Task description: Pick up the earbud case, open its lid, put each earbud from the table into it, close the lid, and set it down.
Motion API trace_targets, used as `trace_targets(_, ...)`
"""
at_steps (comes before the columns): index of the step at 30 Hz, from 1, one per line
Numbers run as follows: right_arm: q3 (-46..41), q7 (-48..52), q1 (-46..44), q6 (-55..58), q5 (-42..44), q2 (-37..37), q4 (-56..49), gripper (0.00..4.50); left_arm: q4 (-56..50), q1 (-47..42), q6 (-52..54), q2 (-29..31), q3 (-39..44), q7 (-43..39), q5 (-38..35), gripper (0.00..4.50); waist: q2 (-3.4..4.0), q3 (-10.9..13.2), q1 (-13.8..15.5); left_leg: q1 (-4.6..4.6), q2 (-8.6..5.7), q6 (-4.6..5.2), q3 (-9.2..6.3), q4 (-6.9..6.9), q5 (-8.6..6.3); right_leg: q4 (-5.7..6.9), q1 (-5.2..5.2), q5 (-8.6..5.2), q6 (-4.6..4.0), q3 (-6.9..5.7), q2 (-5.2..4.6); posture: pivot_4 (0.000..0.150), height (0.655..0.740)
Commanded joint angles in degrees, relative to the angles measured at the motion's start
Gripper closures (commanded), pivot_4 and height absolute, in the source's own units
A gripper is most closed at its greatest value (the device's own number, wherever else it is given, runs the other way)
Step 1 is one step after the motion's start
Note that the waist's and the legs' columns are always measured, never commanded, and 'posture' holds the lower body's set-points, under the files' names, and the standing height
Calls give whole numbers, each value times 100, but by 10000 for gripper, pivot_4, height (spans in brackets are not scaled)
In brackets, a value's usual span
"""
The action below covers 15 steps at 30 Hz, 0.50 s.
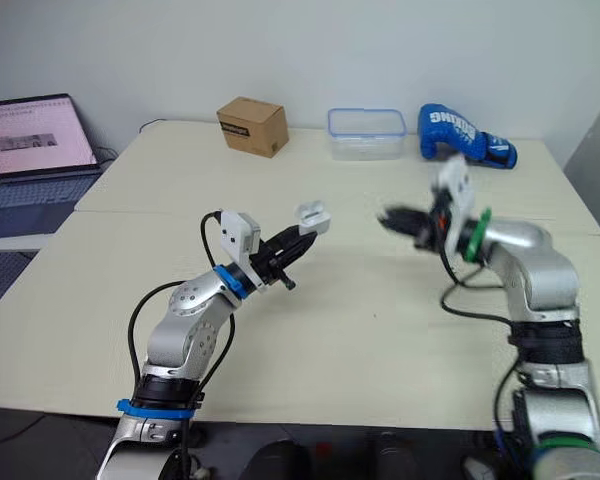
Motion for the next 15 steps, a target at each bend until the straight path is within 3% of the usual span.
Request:
trace_targets(1, -84, -1176, 47, 320, 352, 802, -746, 41140, -43, -255, -138, -67, 5, -68, -137, 37677, 0, -1, 48, -3, -6, 1, -2, 1, 0, -5, 1, -1, 1, 2, -3, 1500, 7400)
trace_targets(6, 146, -1967, 91, 437, 463, 1642, -897, 41140, 243, -561, -238, -108, 43, -111, -115, 37677, 0, -1, 53, -30, -28, 45, 11, 22, -20, -24, -5, 14, 24, 12, -18, 1500, 7400)
trace_targets(15, 403, -2331, 132, 244, 369, 1766, -724, 41140, 255, -671, -325, -256, -28, -97, -81, 37677, 0, 0, -18, -30, -21, 52, 8, 15, -24, -21, -11, 13, 24, 10, -9, 1500, 7400)
